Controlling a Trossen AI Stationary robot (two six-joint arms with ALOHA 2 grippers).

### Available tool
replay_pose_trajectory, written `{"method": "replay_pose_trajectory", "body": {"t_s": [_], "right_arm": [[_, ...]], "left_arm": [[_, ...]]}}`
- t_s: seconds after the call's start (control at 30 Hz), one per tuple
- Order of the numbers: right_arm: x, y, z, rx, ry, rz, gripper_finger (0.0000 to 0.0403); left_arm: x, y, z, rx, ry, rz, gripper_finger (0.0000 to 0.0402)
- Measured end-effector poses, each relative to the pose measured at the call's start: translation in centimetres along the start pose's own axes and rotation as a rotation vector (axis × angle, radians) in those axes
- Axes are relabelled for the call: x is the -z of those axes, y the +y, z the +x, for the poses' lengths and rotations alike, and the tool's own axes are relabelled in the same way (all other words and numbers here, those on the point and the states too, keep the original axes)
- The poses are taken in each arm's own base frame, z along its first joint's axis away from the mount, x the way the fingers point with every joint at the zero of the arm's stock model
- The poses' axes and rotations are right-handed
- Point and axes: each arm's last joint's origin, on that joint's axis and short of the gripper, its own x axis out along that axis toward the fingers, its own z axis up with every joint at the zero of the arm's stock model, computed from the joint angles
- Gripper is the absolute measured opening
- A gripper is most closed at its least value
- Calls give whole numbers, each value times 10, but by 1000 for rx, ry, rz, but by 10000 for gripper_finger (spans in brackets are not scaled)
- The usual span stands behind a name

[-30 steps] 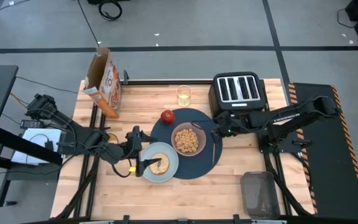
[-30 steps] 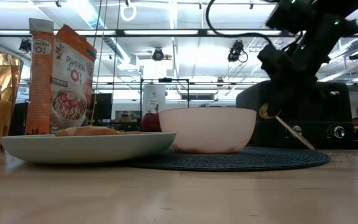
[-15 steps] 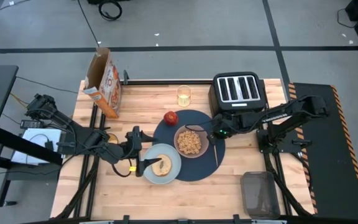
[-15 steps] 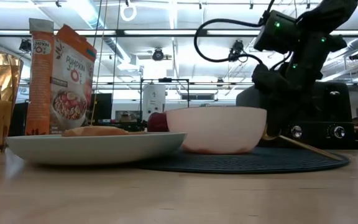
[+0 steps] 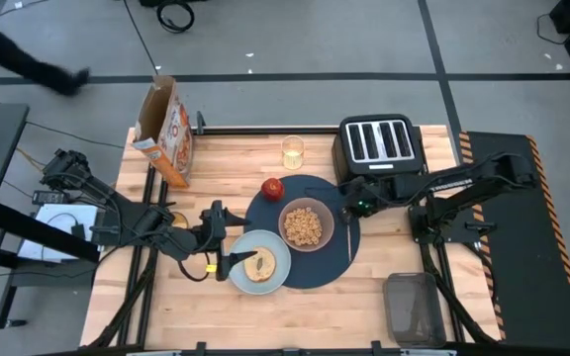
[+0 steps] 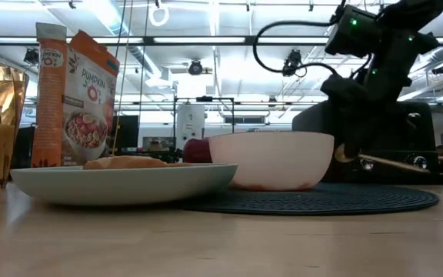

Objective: Arrange a breakfast setting
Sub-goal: Put the spoon on the blue table mat to the right of the pink bowl

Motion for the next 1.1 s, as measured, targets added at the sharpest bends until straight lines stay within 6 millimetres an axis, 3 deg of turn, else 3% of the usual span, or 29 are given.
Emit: {"method": "replay_pose_trajectory", "body": {"t_s": [0.3, 0.7, 1.1], "right_arm": [[9, -10, 15, 30, 9, 119, 15], [4, -9, 31, 16, 80, 143, 17], [4, -10, 33, 28, 72, 143, 64]], "left_arm": [[1, -3, -2, 45, 15, 11, 371], [5, -4, -3, 66, 55, 36, 371], [7, -7, -5, 82, 59, 16, 371]]}}
